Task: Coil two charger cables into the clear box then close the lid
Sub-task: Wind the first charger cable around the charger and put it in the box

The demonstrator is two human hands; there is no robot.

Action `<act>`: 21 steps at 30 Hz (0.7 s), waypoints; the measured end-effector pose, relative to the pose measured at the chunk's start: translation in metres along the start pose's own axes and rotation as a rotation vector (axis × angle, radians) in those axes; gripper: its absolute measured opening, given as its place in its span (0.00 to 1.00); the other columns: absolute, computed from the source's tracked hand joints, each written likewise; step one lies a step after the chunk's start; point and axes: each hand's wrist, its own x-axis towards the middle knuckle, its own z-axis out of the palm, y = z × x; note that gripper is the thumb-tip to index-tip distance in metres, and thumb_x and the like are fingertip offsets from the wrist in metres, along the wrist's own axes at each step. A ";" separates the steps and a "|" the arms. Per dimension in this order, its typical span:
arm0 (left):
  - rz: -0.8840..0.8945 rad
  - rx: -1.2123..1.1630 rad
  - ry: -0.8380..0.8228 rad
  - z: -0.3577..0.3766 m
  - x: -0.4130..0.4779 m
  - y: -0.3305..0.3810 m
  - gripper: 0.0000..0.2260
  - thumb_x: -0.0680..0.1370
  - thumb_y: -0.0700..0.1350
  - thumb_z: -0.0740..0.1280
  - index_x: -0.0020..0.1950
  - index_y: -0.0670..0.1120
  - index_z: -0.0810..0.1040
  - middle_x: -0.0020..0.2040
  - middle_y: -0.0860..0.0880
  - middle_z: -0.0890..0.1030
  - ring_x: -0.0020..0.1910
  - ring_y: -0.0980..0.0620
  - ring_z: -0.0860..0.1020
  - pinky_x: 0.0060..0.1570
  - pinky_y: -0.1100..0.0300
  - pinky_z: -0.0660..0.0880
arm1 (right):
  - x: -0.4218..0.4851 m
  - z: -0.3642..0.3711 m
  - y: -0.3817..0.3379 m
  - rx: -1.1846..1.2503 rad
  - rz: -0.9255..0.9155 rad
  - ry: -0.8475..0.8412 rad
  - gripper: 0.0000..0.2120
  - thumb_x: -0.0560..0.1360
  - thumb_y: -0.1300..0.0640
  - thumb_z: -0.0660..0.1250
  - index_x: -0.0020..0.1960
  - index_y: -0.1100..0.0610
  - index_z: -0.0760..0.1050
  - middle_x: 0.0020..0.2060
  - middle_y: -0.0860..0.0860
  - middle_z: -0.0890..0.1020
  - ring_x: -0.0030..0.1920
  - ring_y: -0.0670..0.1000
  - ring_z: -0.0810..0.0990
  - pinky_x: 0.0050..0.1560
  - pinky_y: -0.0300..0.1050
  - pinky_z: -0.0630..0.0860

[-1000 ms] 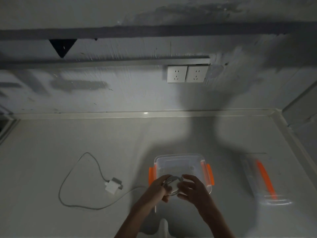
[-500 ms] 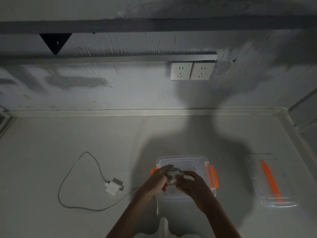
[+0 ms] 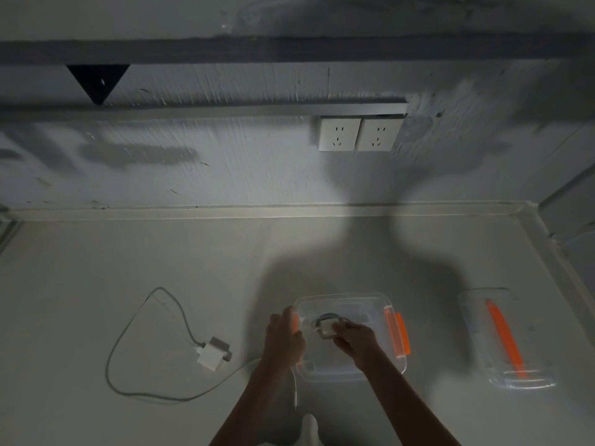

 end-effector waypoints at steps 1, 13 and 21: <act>0.001 -0.013 -0.003 0.001 0.000 -0.002 0.19 0.78 0.43 0.55 0.70 0.51 0.65 0.61 0.40 0.72 0.60 0.39 0.75 0.60 0.46 0.73 | 0.005 0.006 0.003 0.011 0.011 0.007 0.07 0.71 0.67 0.72 0.49 0.66 0.79 0.41 0.58 0.82 0.41 0.53 0.82 0.33 0.40 0.82; 0.057 -0.103 0.026 0.013 0.007 -0.018 0.20 0.73 0.46 0.53 0.65 0.56 0.62 0.44 0.43 0.82 0.41 0.38 0.83 0.41 0.42 0.81 | 0.033 0.017 0.027 -0.062 0.039 0.077 0.06 0.71 0.68 0.72 0.47 0.67 0.77 0.39 0.59 0.81 0.39 0.54 0.81 0.26 0.38 0.80; 0.042 -0.120 0.028 0.017 0.013 -0.023 0.20 0.74 0.47 0.53 0.65 0.58 0.62 0.48 0.43 0.83 0.44 0.38 0.83 0.42 0.42 0.81 | 0.036 0.017 0.026 -0.036 0.010 0.066 0.03 0.72 0.67 0.71 0.43 0.66 0.77 0.40 0.60 0.81 0.38 0.54 0.81 0.28 0.37 0.81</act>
